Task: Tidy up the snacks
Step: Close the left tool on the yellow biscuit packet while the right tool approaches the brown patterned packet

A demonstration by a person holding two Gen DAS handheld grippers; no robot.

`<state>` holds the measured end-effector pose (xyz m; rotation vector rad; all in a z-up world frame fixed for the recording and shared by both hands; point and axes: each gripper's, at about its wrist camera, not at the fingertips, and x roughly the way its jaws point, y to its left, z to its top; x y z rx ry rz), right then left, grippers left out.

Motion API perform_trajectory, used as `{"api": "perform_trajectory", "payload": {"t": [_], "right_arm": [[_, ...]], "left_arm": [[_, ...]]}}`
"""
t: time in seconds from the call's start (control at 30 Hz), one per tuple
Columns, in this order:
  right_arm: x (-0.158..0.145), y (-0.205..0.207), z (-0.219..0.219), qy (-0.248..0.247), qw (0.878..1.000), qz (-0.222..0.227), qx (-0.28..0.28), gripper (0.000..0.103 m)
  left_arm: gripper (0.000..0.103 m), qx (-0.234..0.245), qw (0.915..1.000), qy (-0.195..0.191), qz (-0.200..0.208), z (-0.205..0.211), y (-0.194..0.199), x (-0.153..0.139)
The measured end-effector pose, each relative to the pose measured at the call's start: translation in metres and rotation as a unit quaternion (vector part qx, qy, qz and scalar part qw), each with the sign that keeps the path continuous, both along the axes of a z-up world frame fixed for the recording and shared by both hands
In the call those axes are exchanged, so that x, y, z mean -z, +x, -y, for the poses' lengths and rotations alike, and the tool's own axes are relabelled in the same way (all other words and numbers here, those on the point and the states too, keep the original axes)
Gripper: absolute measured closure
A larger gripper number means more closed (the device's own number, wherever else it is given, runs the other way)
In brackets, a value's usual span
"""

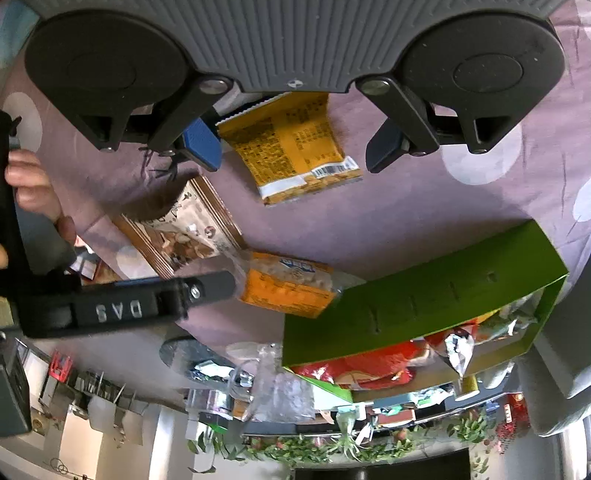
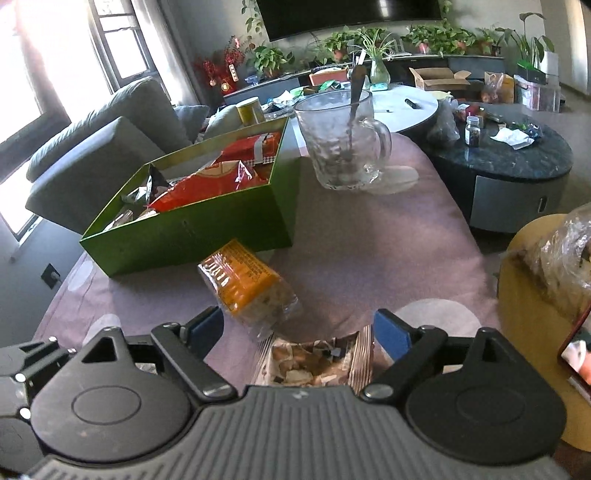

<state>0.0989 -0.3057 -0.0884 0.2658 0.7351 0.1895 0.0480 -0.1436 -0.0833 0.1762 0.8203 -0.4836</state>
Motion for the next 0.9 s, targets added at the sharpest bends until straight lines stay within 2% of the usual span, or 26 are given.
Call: {"api": "perform_trajectory", "payload": {"t": [0.13, 0.23, 0.37, 0.57, 0.9], "right_arm": [[0.000, 0.004, 0.003, 0.020, 1.000, 0.005, -0.013, 0.041], [0.002, 0.008, 0.002, 0.030, 0.999, 0.003, -0.028, 0.041], [0.005, 0.012, -0.001, 0.032, 0.999, -0.002, -0.043, 0.041], [0.014, 0.010, -0.003, 0.043, 0.997, -0.032, -0.058, 0.041], [0.011, -0.025, -0.002, 0.050, 0.994, -0.046, -0.083, 0.041]], "left_arm": [[0.020, -0.001, 0.9999, 0.008, -0.007, 0.003, 0.002, 0.005], [0.026, 0.003, 0.9999, 0.007, -0.010, 0.004, 0.003, 0.007], [0.048, 0.007, 0.9999, 0.014, 0.001, 0.003, 0.002, 0.005], [0.051, 0.011, 0.9999, 0.009, -0.001, -0.005, 0.002, 0.004], [0.051, -0.036, 0.9993, -0.004, 0.013, -0.034, 0.007, -0.002]]}}
